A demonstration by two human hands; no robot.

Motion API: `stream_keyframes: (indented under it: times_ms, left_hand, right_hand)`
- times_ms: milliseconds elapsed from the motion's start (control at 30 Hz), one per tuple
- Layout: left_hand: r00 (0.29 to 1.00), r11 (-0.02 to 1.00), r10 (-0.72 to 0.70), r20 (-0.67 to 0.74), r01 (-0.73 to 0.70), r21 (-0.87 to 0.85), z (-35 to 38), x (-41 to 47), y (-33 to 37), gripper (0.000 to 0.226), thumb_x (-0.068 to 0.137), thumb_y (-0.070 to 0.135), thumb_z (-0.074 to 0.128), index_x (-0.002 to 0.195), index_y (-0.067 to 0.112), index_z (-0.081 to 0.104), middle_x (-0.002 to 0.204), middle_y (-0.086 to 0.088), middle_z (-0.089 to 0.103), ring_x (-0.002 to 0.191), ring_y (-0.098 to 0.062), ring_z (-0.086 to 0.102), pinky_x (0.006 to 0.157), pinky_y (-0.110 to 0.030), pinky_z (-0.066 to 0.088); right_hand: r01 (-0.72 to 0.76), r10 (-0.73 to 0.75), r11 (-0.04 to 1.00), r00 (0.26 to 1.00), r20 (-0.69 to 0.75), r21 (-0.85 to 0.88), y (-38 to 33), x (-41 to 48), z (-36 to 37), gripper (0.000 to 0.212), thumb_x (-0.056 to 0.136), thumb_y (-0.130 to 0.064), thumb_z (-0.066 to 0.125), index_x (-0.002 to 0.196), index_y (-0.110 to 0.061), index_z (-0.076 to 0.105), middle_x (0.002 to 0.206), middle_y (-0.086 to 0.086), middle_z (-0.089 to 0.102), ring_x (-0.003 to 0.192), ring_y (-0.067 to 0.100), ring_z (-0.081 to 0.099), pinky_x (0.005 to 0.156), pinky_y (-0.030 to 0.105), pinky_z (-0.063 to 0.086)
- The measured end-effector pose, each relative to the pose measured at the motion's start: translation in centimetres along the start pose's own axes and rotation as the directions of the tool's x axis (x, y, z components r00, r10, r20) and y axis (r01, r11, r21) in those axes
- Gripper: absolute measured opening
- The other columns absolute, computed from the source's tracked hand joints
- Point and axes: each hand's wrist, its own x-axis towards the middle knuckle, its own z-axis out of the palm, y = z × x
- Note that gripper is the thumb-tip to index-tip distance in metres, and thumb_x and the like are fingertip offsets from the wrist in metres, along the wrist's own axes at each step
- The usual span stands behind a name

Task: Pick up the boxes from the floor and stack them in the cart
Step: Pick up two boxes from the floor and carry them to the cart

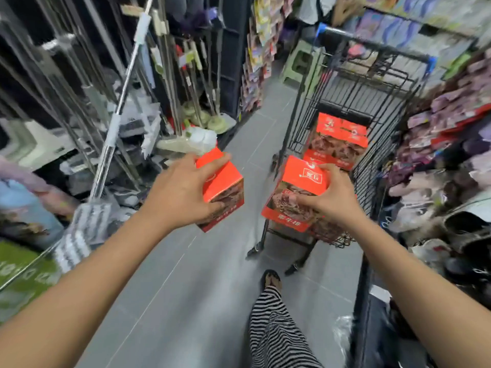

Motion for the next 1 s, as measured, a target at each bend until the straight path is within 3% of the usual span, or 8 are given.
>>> stream_keyframes:
  times_ms: [133, 300, 400, 500, 600, 767, 867, 1000]
  left_hand:
    - [0.992, 0.992, 0.126, -0.005, -0.126, -0.021, 1.5, 10.9, 6.2, 0.092, 0.068, 0.058, 0.072, 0.145, 0.05, 0.022, 0.123, -0.006, 0.044, 0.114, -0.027, 0.046, 0.085, -0.034, 0.041]
    - [0.969, 0.973, 0.231, 0.085, -0.229, -0.035, 6.5, 23.1, 13.5, 0.092, 0.07, 0.053, 0.073, 0.146, 0.05, 0.022, 0.125, -0.009, 0.043, 0.114, -0.033, 0.048, 0.09, -0.04, 0.045]
    - [0.943, 0.954, 0.297, 0.152, -0.299, -0.015, 10.4, 29.0, 17.0, 0.091, 0.071, 0.053, 0.071, 0.147, 0.048, 0.021, 0.125, -0.01, 0.043, 0.114, -0.033, 0.048, 0.091, -0.04, 0.042]
    - [0.922, 0.948, 0.313, 0.23, -0.32, -0.007, 14.5, 34.2, 19.2, 0.085, 0.075, 0.063, 0.057, 0.147, 0.049, 0.016, 0.13, -0.012, 0.04, 0.119, -0.033, 0.044, 0.095, -0.042, 0.042]
    - [0.904, 0.934, 0.335, 0.265, -0.356, 0.032, 18.6, 38.1, 20.3, 0.081, 0.073, 0.077, 0.03, 0.147, 0.046, 0.022, 0.125, -0.016, 0.043, 0.112, -0.036, 0.048, 0.089, -0.045, 0.044]
    - [0.856, 0.88, 0.402, 0.325, -0.459, 0.122, 24.8, 42.9, 20.9, 0.086, 0.08, 0.063, 0.058, 0.149, 0.046, 0.01, 0.135, -0.016, 0.037, 0.122, -0.034, 0.039, 0.098, -0.047, 0.036]
    - [0.825, 0.855, 0.445, 0.348, -0.507, 0.109, 27.1, 45.1, 21.7, 0.087, 0.081, 0.059, 0.06, 0.148, 0.048, 0.005, 0.147, -0.016, 0.029, 0.132, -0.034, 0.027, 0.105, -0.051, 0.031]
    - [0.765, 0.783, 0.538, 0.355, -0.61, 0.126, 29.7, 48.1, 22.5, 0.089, 0.081, 0.051, 0.065, 0.148, 0.05, 0.006, 0.15, -0.016, 0.028, 0.136, -0.036, 0.024, 0.11, -0.051, 0.025]
  right_hand:
    - [-0.063, 0.06, 0.998, 0.994, -0.093, -0.023, 6.6, 7.5, -5.6, 0.107, 0.042, -0.066, 0.085, 0.13, -0.023, 0.043, 0.118, 0.01, 0.051, 0.105, 0.023, 0.056, 0.094, 0.038, 0.048]
    - [-0.157, 0.15, 0.986, 0.98, -0.13, -0.049, 14.8, 15.3, -9.8, 0.1, 0.054, -0.048, 0.09, 0.135, -0.018, 0.041, 0.118, 0.009, 0.042, 0.099, 0.017, 0.044, 0.087, 0.027, 0.039]
    - [-0.176, 0.167, 0.982, 0.978, -0.122, -0.066, 19.4, 19.7, -10.7, 0.099, 0.054, -0.048, 0.09, 0.135, -0.019, 0.041, 0.115, 0.007, 0.038, 0.101, 0.016, 0.04, 0.087, 0.026, 0.035]
    - [-0.205, 0.199, 0.977, 0.976, -0.086, -0.06, 23.2, 23.8, -10.8, 0.097, 0.052, -0.044, 0.092, 0.132, -0.022, 0.04, 0.112, 0.004, 0.035, 0.099, 0.014, 0.038, 0.089, 0.026, 0.037]
    - [-0.23, 0.228, 0.972, 0.972, -0.063, -0.038, 26.3, 27.0, -10.2, 0.098, 0.053, -0.042, 0.092, 0.133, -0.021, 0.039, 0.12, 0.008, 0.038, 0.102, 0.012, 0.036, 0.094, 0.026, 0.035]
    - [-0.289, 0.288, 0.957, 0.957, -0.039, -0.009, 30.0, 30.5, -8.2, 0.104, 0.053, -0.044, 0.091, 0.137, -0.022, 0.035, 0.128, 0.009, 0.034, 0.116, 0.02, 0.041, 0.1, 0.024, 0.03]
    - [-0.298, 0.298, 0.954, 0.954, -0.011, -0.021, 31.5, 31.8, -7.1, 0.106, 0.051, -0.05, 0.09, 0.137, -0.024, 0.033, 0.126, 0.007, 0.033, 0.116, 0.023, 0.042, 0.104, 0.033, 0.036]
    - [-0.261, 0.261, 0.965, 0.965, 0.006, -0.002, 33.0, 33.6, -5.7, 0.106, 0.052, -0.051, 0.09, 0.137, -0.028, 0.032, 0.125, 0.002, 0.031, 0.118, 0.018, 0.041, 0.104, 0.03, 0.036]
